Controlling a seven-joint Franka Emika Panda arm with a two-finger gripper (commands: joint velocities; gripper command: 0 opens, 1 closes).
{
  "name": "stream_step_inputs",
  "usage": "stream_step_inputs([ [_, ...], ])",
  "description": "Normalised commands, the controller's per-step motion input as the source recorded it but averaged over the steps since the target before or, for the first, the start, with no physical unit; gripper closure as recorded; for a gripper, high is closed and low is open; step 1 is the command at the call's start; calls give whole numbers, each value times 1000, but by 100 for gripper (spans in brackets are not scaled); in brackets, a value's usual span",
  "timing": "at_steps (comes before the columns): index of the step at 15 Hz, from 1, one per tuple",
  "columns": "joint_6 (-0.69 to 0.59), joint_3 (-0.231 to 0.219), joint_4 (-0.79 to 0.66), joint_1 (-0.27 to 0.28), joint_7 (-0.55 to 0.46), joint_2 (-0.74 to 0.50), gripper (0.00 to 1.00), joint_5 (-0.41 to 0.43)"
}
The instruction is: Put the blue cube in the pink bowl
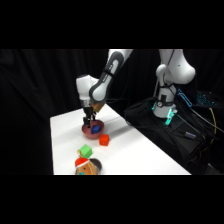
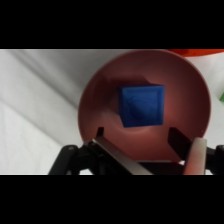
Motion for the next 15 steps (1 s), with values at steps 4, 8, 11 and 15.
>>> stream_step_inputs([
  [4,-323,-82,-211,84,-55,-554,0,-136],
  [8,-451,-73,-149,97,1,-563,0,-202],
  [11,-445,-48,5,79,47,-429,0,-261],
  [15,-411,-8,116,36,16,-310,0,-203],
])
